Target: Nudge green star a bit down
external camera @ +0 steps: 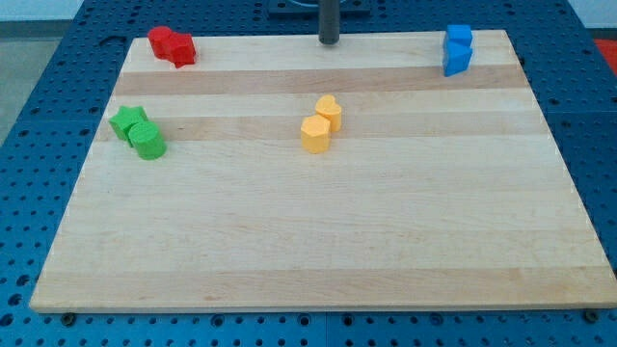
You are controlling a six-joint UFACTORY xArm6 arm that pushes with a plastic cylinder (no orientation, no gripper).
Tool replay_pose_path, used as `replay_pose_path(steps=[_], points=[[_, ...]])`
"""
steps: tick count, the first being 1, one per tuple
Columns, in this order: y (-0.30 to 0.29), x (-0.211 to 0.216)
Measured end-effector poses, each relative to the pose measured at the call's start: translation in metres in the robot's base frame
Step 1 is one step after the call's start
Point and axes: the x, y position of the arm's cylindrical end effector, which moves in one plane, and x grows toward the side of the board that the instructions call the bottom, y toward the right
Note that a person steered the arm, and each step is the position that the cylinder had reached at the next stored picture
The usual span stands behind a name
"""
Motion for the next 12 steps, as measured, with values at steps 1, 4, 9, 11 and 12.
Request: replay_pose_path(steps=[1,4,9,11,12], points=[[0.0,0.0],[0.0,0.015],[-0.024,0.041],[-0.038,0.055],[-0.047,0.058]])
